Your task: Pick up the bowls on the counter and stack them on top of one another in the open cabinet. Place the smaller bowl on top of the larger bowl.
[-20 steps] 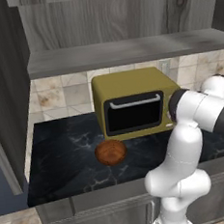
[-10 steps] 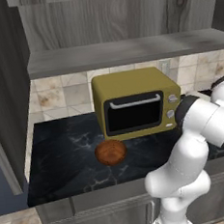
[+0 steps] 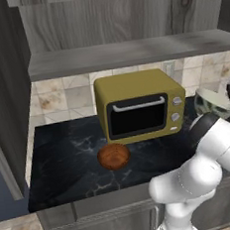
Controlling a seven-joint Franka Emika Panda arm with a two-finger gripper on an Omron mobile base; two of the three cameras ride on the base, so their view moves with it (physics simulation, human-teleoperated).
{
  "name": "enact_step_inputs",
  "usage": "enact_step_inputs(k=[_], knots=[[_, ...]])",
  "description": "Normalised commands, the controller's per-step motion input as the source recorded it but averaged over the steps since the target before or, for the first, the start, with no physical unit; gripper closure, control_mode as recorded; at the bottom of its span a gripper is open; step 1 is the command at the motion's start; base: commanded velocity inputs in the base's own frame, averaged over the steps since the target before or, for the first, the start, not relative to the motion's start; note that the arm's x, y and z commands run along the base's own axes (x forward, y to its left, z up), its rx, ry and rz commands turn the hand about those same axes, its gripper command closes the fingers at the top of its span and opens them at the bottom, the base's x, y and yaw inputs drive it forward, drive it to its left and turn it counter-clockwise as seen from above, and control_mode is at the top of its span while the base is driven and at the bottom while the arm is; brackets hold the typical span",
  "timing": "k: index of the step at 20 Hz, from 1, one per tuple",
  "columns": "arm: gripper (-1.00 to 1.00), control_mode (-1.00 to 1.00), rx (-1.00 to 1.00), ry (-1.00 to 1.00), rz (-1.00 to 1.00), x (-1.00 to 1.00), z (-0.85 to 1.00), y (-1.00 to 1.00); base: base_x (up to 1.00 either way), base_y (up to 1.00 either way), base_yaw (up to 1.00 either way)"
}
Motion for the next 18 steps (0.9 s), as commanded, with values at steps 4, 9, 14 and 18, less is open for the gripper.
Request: enact_step_inputs(k=[4,9,14,18], knots=[[1.0,-1.0,-0.1,-0.08,-0.01,-0.35,0.28,0.31,0.0,0.0,0.0],[1.0,-1.0,-0.09,-0.11,-0.01,-0.32,0.06,0.41,0.0,0.0,0.0],[1.0,-1.0,-0.06,-0.02,-0.02,-0.36,0.33,0.3,0.0,0.0,0.0],[1.0,-1.0,-0.05,0.0,0.0,-0.37,0.36,0.2,0.0,0.0,0.0]])
